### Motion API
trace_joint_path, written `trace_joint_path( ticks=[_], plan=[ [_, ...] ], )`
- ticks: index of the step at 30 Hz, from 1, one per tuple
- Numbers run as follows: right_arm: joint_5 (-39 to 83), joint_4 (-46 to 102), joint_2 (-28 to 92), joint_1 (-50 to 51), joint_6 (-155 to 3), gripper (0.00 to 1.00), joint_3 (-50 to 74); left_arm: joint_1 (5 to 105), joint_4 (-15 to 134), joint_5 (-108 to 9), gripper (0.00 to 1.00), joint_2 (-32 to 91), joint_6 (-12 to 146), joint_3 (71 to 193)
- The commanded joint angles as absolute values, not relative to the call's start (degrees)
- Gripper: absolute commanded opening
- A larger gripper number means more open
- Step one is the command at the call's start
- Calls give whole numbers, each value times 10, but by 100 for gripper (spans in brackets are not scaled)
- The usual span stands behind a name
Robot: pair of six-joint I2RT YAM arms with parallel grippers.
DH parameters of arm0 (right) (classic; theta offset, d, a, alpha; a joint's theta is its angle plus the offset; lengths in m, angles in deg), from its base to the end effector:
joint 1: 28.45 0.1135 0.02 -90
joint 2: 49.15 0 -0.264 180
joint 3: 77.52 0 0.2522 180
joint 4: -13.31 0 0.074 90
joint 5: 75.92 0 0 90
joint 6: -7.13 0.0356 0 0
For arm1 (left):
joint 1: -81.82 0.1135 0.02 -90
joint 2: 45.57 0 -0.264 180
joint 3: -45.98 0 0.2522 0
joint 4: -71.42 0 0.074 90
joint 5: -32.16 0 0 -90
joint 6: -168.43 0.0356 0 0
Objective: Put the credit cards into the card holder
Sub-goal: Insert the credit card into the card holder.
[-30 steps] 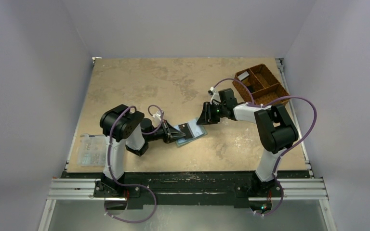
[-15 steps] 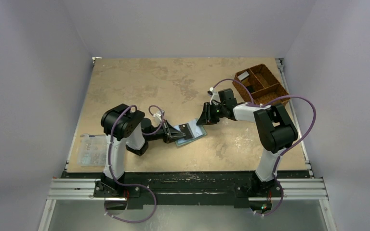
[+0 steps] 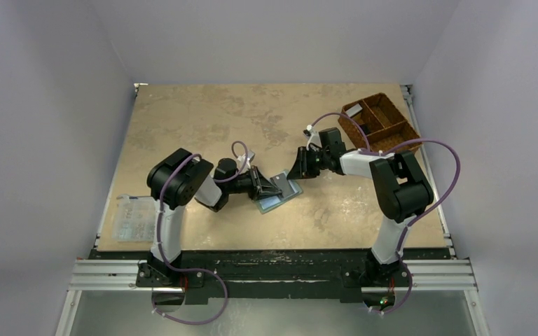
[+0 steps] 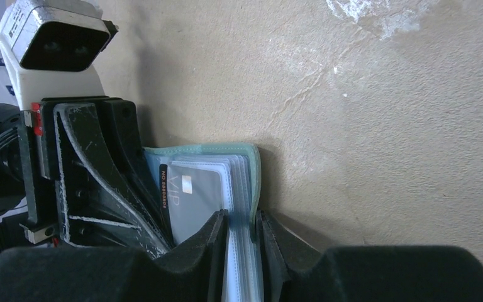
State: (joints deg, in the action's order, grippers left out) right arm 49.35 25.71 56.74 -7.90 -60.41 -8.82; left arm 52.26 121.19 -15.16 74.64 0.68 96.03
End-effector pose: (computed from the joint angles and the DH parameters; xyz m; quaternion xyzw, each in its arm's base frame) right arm 0.3299 0.1456 0.1365 -0.0897 0.8960 0.3852 0.2020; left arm 0.2772 -0.1849 0.0695 -0.1226 0.7830 -0.6053 0.0744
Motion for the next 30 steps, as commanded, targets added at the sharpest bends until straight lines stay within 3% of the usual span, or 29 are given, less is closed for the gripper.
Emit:
trace_joint_path(
  ticks=[1, 6, 11, 15, 20, 22, 27, 30],
  plan=[
    [488, 279, 586, -55, -614, 28, -99, 501, 1142, -200, 9, 737, 60, 976],
    [482, 284, 582, -55, -616, 28, -100, 502, 1011, -221, 39, 680, 122, 975],
    [467, 294, 568, -55, -620, 28, -105, 502, 780, -268, 57, 623, 225, 1025],
    [456, 304, 562, -55, -625, 29, -106, 501, 662, -320, 79, 592, 284, 1059],
    [452, 309, 555, -55, -626, 29, -104, 501, 541, -358, 88, 575, 326, 1087],
    [452, 309, 555, -55, -626, 29, -103, 501, 532, -356, 90, 564, 330, 1086],
    [462, 299, 559, -54, -620, 28, -107, 501, 568, -321, 55, 555, 327, 1081],
    [469, 292, 561, -54, -613, 26, -111, 499, 599, -312, 48, 572, 322, 1087]
  ],
)
